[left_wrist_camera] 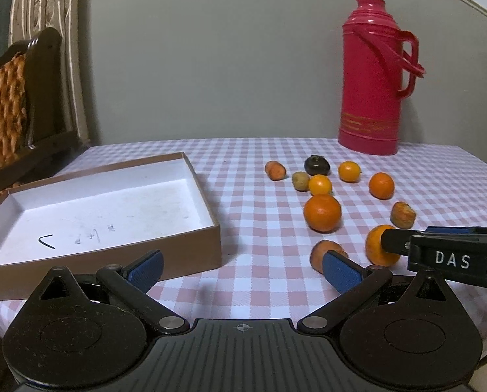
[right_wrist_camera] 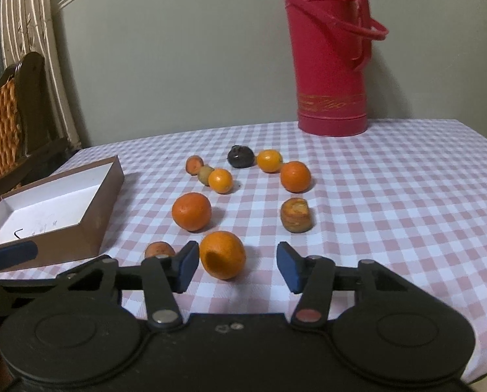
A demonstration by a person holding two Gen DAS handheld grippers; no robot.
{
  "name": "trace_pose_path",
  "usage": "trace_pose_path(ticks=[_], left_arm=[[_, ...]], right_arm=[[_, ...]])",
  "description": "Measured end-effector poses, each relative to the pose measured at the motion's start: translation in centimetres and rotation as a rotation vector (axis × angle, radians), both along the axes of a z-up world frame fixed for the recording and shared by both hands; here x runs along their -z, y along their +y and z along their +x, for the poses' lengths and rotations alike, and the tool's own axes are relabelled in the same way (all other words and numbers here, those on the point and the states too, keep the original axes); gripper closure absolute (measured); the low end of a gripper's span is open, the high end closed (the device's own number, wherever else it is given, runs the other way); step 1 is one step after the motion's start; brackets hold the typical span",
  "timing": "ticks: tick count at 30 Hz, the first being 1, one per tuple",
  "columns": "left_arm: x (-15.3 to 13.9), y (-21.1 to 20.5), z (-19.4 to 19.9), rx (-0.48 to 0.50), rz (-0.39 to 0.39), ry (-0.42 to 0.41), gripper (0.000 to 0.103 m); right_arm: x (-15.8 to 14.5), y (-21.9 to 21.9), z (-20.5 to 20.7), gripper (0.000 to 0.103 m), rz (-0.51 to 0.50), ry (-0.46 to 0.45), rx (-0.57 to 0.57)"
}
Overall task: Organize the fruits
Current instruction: 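Close the right gripper on the large orange while the left tool approaches a brown fruit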
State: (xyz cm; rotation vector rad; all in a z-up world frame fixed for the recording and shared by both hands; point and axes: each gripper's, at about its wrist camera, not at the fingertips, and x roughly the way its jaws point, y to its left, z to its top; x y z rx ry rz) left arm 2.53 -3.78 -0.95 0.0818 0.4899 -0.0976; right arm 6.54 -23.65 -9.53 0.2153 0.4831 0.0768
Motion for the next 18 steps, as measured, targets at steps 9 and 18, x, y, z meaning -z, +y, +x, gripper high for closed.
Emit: trace_pose_path(ticks=[9,18], left_arm=[[0.3,-0.1,0.9,0.003,0.005,0.009,0.0],[0.8,-2.6,1.3,0.079,0.013,0.011,0.0]], right_arm=[[1.0,0.3,2.7,0.069,0.044,0.067,-0.03],[1.3,-1.7,1.8,0.076,0.025,0.058,0.046]])
